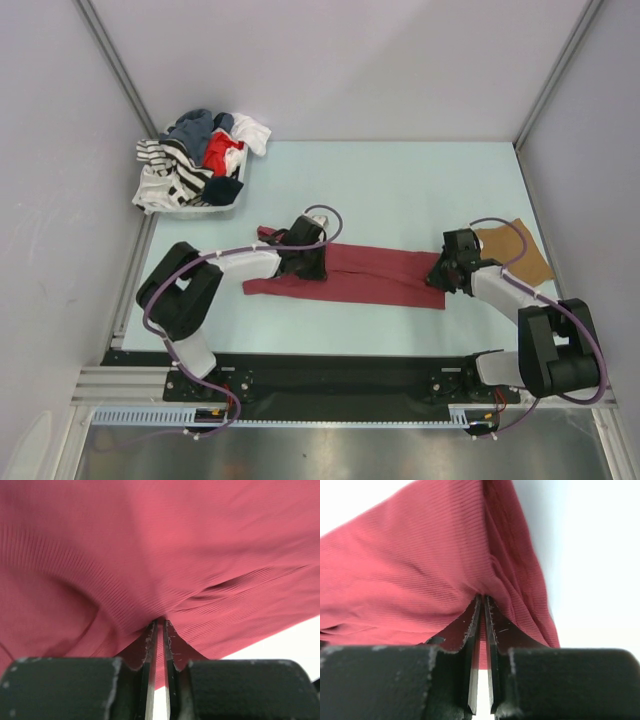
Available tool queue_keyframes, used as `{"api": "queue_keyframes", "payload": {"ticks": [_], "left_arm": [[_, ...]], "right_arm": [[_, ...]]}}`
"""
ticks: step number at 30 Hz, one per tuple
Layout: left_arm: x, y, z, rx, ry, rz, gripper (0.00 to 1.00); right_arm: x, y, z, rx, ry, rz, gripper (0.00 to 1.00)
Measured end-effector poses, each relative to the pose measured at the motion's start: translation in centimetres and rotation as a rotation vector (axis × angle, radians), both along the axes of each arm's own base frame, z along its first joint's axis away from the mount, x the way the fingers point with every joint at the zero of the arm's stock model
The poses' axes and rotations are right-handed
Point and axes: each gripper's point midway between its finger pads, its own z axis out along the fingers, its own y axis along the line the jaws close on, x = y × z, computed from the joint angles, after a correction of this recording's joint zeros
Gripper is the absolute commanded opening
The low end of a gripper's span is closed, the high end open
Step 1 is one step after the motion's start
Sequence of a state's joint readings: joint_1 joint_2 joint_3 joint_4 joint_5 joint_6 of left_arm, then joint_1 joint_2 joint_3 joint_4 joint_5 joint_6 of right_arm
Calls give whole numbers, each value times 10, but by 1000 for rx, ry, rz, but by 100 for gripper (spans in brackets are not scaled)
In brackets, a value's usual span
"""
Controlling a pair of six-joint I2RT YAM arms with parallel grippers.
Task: Fold and stack the tank tops
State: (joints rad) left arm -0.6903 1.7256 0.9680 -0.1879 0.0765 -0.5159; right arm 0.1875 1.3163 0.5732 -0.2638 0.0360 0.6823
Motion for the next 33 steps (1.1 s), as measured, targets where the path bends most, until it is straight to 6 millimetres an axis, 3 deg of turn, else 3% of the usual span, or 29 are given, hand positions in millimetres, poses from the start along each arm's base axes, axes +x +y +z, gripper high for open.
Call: {"api": "queue_keyframes", "payload": {"ticks": [2,5,10,11,15,18,24,29,33], "left_arm": [[-6,7,-9,22,20,13,12],[-4,8,-4,21,1,24,13],[6,17,33,16,-100,67,24],[8,20,42,14,-125,78,28],[23,41,87,-17,-240,168,67],[42,74,104,-33,-286,297,77],[67,149,91,-5,-244,589,83],[75,176,81,-44,-193,755,100],[82,189,67,-85,-137,861,97]], "right_arm": [[3,1,2,5,-13,-4,11],[4,1,3,4,-13,-5,13],[18,2,23,-5,-61,9,20],[21,3,28,-6,-79,17,22],[35,9,50,-11,-152,57,26],[39,14,56,-10,-175,83,27],[38,22,55,-8,-180,113,27],[38,25,55,-5,-180,122,27],[39,27,57,3,-191,127,27]]}}
